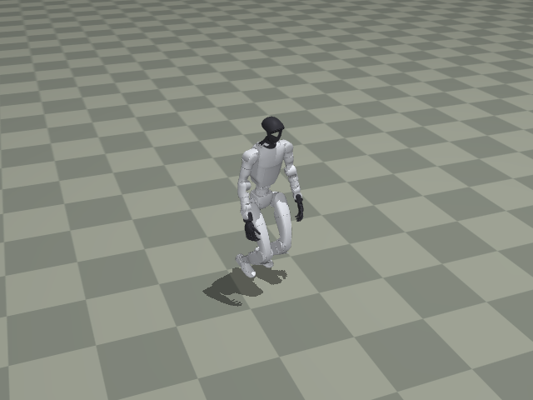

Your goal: Sport exercise

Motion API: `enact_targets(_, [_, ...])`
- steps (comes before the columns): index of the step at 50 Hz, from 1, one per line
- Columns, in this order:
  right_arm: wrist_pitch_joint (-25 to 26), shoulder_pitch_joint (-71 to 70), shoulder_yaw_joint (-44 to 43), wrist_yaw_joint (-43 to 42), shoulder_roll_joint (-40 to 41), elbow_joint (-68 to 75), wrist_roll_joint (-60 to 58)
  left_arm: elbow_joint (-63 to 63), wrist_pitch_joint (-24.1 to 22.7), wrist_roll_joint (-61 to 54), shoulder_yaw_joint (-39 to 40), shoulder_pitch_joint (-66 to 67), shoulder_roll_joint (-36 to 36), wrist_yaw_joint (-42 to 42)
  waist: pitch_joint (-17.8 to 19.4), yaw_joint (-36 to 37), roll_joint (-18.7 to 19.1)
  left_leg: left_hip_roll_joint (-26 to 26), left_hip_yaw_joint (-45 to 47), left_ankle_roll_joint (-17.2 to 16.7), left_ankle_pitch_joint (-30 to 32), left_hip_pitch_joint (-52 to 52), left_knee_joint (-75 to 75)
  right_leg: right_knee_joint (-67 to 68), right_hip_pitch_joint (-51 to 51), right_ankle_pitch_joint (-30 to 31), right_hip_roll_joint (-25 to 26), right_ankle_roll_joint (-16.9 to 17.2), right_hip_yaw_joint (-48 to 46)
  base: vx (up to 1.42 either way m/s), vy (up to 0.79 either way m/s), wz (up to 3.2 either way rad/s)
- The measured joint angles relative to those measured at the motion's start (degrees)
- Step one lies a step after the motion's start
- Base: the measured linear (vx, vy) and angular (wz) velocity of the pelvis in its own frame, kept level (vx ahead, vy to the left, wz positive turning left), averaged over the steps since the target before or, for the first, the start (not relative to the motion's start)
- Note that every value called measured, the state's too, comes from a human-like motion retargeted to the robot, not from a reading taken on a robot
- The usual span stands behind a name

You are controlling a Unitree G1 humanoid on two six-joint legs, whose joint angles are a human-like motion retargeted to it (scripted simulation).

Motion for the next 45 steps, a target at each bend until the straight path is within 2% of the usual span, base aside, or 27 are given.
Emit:
enact_targets(3, [0.7, 1.6, -1.0, 1.4, 0.1, 0.6, 1.7, 1.1, 0.0, 0.0, 0.2, 1.2, -0.7, -1.1, -0.1, -0.6, 0.4, 0.6, -0.2, -1.1, 3.8, 3.8, -5.4, -5.3, 3.1, 4.3, 1.1, 1.7, 0.9, 0.11, 0.03, -0.44])
enact_targets(5, [1.2, 3.6, -1.6, 2.1, 0.1, 0.0, 2.3, 0.8, -0.3, 0.1, 0.4, 3.1, -1.3, -2.0, -0.8, -1.3, 0.6, 0.6, -1.0, -3.1, 10.7, 7.7, -12.1, -12.1, 6.8, 10.5, 2.1, 4.4, 2.3, 0.14, 0.04, -0.31])
enact_targets(7, [1.9, 5.7, -1.7, 2.9, 0.1, -1.1, 2.5, 0.1, -0.4, -0.1, 1.0, 5.1, -2.0, -3.5, -1.9, -1.8, 0.9, 0.6, -2.0, -7.5, 25.3, 11.5, -21.4, -21.2, 10.8, 23.4, 2.0, 7.8, 3.3, 0.15, 0.04, -0.33])
enact_targets(8, [2.2, 6.8, -1.5, 3.2, 0.1, -1.8, 2.4, -0.3, -0.4, -0.1, 1.2, 6.2, -2.5, -4.3, -2.8, -2.0, 1.1, 0.7, -2.6, -10.6, 35.5, 12.8, -26.7, -25.8, 12.2, 33.1, 1.5, 9.6, 3.5, 0.14, 0.03, -0.33])
enact_targets(10, [2.8, 8.5, -1.1, 3.9, -0.2, -3.0, 1.9, -1.5, -0.3, -0.1, 1.4, 7.8, -3.1, -5.4, -5.0, -2.5, 1.4, 1.4, -2.4, -15.5, 52.1, 13.8, -35.2, -33.0, 13.0, 46.2, -0.2, 12.4, 3.1, 0.12, 0.02, -0.28])
enact_targets(12, [3.1, 9.4, -0.8, 4.5, -0.6, -3.9, 1.3, -2.7, -0.3, 0.3, 1.3, 8.5, -3.3, -6.1, -6.8, -2.6, 1.5, 1.8, -1.6, -18.6, 60.4, 13.1, -39.7, -36.3, 12.1, 51.0, -2.2, 13.2, 2.0, 0.08, 0.02, -0.25])
enact_targets(14, [3.2, 9.7, -0.5, 4.8, -0.9, -4.6, 0.8, -3.7, -0.4, 0.8, 1.0, 8.7, -3.2, -6.5, -7.7, -2.5, 1.7, 1.9, -1.1, -19.8, 63.0, 12.1, -41.1, -37.2, 11.1, 52.0, -3.5, 12.9, 1.0, 0.04, 0.02, -0.29])
enact_targets(20, [2.6, 8.8, 0.8, 4.9, -1.7, -5.9, -0.3, -5.6, -0.8, 2.9, -0.3, 7.8, -2.3, -7.0, -7.2, -2.1, 2.5, 1.3, -1.0, -18.4, 57.7, 9.7, -38.8, -35.8, 9.9, 48.2, -4.2, 10.9, -0.3, -0.02, 0.01, -0.37])
enact_targets(25, [1.7, 7.0, 1.3, 4.9, -2.3, -7.1, -0.6, -6.3, -1.5, 3.4, -1.0, 5.9, -1.6, -6.6, -5.9, -1.9, 2.4, 0.8, -0.8, -15.1, 48.9, 8.4, -35.3, -33.5, 9.6, 40.0, -3.0, 9.2, 0.7, -0.09, -0.02, -0.4])
enact_targets(27, [1.2, 7.1, 1.7, 4.6, -2.0, -7.7, -0.8, -6.5, -1.8, 3.1, -1.5, 6.1, -1.7, -6.0, -5.5, -1.9, 2.0, 0.1, -0.7, -12.9, 41.4, 6.7, -30.2, -29.6, 8.5, 32.5, -2.4, 8.1, 1.3, -0.13, -0.03, -0.41])
enact_targets(31, [0.6, 5.0, 1.8, 4.4, -1.9, -8.3, -1.7, -6.1, -1.8, 1.6, -1.8, 3.7, -1.1, -4.6, -2.7, -1.4, 1.4, 0.1, 0.1, -6.9, 21.0, 3.0, -18.5, -20.0, 5.5, 13.3, -0.8, 4.7, 1.6, -0.13, -0.05, -0.46])
enact_targets(35, [0.8, 2.8, 2.4, 4.6, -1.7, -8.1, -3.5, -5.4, -1.2, 0.9, -1.8, 0.9, -0.8, -3.3, 1.0, -0.8, 1.3, 0.8, 1.1, -2.8, 9.4, -2.2, -6.4, -8.5, 0.2, 2.7, -0.1, 1.9, 0.9, -0.11, -0.06, -0.43])
enact_targets(40, [1.7, 1.7, 3.3, 6.6, -1.1, -6.2, -4.9, -4.1, 0.3, 0.2, -1.9, -0.1, -1.1, -3.8, 3.2, -0.4, 1.2, 2.1, 2.2, -0.3, 3.2, -7.5, 4.0, 1.9, -5.6, -1.7, 0.4, 0.2, 0.0, -0.04, -0.05, -0.33])
enact_targets(45, [2.7, 2.0, 2.8, 9.4, -0.8, -2.9, -3.5, -3.1, 1.0, 0.1, -1.5, 1.9, -0.8, -6.3, 3.0, -0.6, 1.1, 3.4, 2.5, -0.6, 4.0, -4.9, 3.0, 0.8, -3.7, 0.5, 1.2, 0.8, -0.1, 0.05, -0.01, -0.28])
